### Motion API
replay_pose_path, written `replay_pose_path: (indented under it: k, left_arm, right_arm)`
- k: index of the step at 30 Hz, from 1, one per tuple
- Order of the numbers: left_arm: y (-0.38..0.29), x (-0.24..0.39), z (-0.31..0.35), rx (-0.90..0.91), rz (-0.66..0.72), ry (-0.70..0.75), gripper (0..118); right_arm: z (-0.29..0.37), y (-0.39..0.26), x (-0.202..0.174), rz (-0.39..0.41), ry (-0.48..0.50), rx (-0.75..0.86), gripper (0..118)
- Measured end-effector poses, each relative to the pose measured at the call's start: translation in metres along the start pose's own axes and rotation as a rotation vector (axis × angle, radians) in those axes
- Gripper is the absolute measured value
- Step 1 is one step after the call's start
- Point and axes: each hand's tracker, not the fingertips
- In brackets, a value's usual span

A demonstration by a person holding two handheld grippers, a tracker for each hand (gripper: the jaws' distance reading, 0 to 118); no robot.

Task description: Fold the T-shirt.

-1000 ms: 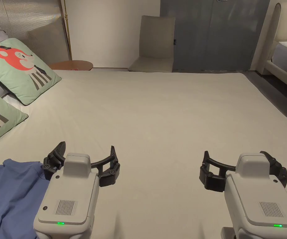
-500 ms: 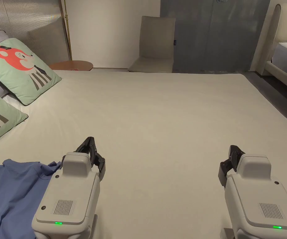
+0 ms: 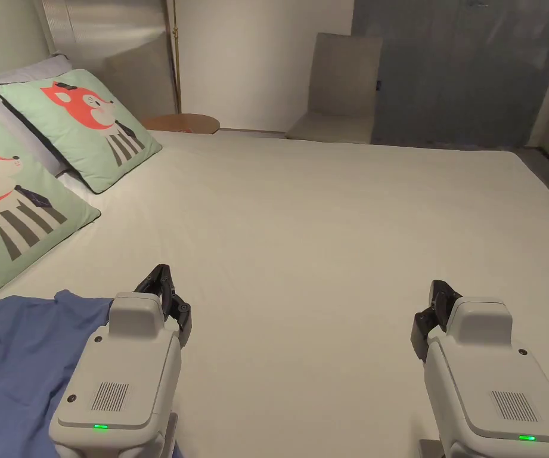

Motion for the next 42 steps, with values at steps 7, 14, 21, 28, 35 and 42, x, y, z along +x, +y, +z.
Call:
replay_pose_path:
  k: [7, 14, 21, 28, 35, 42]
  left_arm:
    - [-0.001, -0.085, 0.029, -0.019, -0.049, 0.219, 0]
    - [-0.004, -0.159, 0.074, -0.061, -0.087, 0.428, 0]
    - [-0.015, -0.194, 0.104, -0.112, -0.09, 0.516, 0]
    - [-0.022, -0.198, 0.094, -0.182, -0.065, 0.488, 0]
    - [-0.033, -0.194, 0.038, -0.413, 0.069, 0.339, 0]
    - [-0.058, -0.189, -0.031, -0.705, 0.187, 0.216, 87]
  right_arm:
    - [-0.025, 0.003, -0.085, 0.004, 0.225, 0.001, 1]
    - [-0.03, 0.001, -0.168, 0.005, 0.44, -0.021, 1]
    - [-0.029, -0.012, -0.21, 0.006, 0.531, -0.039, 1]
    - [-0.028, -0.012, -0.213, 0.014, 0.544, -0.046, 1]
    - [-0.035, -0.009, -0.195, 0.024, 0.505, -0.042, 1]
    - [-0.04, -0.007, -0.173, 0.033, 0.449, -0.043, 1]
